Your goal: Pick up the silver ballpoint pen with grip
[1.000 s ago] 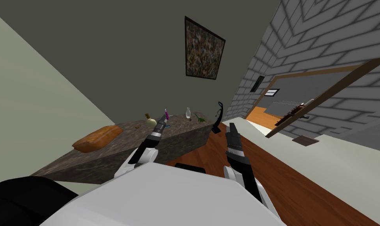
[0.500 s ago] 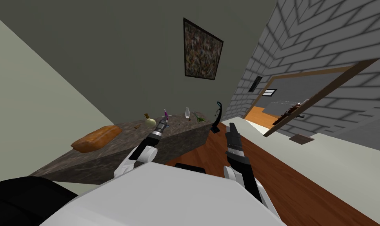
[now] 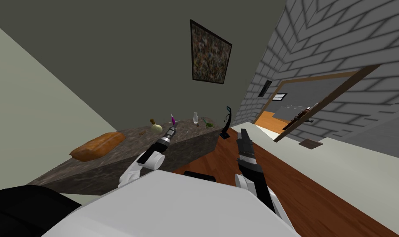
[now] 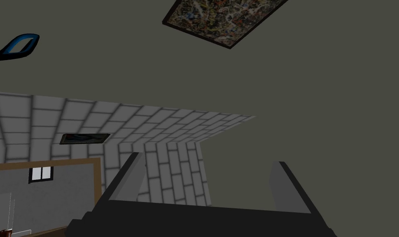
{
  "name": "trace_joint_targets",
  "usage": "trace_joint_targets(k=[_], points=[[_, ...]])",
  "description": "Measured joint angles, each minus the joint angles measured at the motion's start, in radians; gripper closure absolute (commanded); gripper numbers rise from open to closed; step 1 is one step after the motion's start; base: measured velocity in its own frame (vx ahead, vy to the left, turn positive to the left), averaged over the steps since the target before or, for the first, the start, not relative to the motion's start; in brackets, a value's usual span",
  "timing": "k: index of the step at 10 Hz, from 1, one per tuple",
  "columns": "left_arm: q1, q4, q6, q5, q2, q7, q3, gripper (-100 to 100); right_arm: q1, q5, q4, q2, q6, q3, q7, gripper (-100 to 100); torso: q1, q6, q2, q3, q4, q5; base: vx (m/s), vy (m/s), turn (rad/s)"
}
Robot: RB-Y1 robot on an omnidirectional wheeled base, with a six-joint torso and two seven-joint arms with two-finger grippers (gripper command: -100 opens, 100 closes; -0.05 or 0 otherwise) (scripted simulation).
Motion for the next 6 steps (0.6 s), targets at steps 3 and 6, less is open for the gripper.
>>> trace_joint_targets(k=[3,6], points=[[-0.013,0.009,0.076,0.023,0.027,-0.012,0.006,-100,0.0,0.0,0.0,0.0,0.0,0.0,0.0,0,0.001,0.0,0.0,0.0,0.0,0.0,-0.002,-0.017,-0.025],[-0.032,0.016,0.153,0.041,0.046,-0.026,0.008,-100,0.0,0.0,0.0,0.0,0.0,0.0,0.0,0,0.0,0.0,-0.001,0.0,0.0,0.0,0.003,-0.024,-0.048]])
